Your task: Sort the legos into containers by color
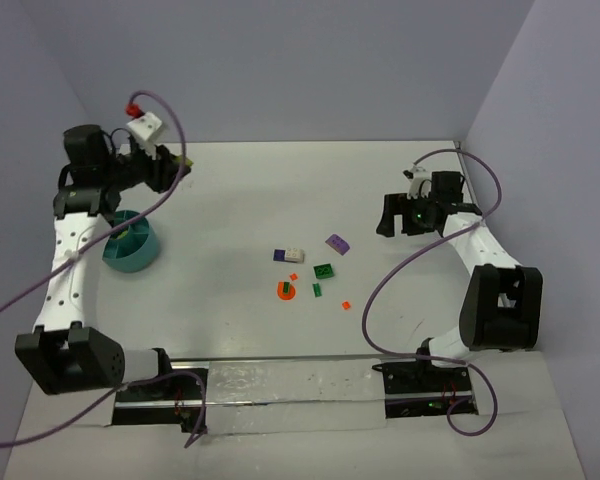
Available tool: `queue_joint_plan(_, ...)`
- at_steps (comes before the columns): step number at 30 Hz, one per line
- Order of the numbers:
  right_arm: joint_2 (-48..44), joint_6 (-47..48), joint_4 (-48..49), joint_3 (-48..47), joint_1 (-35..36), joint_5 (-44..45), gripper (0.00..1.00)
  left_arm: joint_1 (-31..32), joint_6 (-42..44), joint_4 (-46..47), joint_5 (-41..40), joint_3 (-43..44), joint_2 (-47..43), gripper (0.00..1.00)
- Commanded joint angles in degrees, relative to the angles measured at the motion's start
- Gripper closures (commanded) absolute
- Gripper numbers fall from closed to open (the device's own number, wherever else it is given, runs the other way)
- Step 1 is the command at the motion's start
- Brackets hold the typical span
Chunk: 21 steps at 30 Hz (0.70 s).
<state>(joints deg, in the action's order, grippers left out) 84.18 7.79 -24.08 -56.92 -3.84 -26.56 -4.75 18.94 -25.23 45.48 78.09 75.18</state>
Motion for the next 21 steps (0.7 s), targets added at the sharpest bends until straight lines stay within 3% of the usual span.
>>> queue_joint_plan(1, -1.12, 0.50, 0.14, -3.37, 4.23, 2.66, 0.00, -10.34, -7.95, 1.50, -0.30, -7.52, -2.53, 1.00)
queue_joint_plan(8, 0.19, 0.94, -0.01, -3.55, 5.95, 3.39, 0.00, -20.81, -11.74, 9.56, -6.82, -15.59, -5.05, 1.00)
queue_joint_plan(21, 1.84, 1.44, -0.12, -3.64, 6.04, 3.25, 0.00, -22.82, -10.86, 17.29, -16.53, -21.62, -1.67, 0.99)
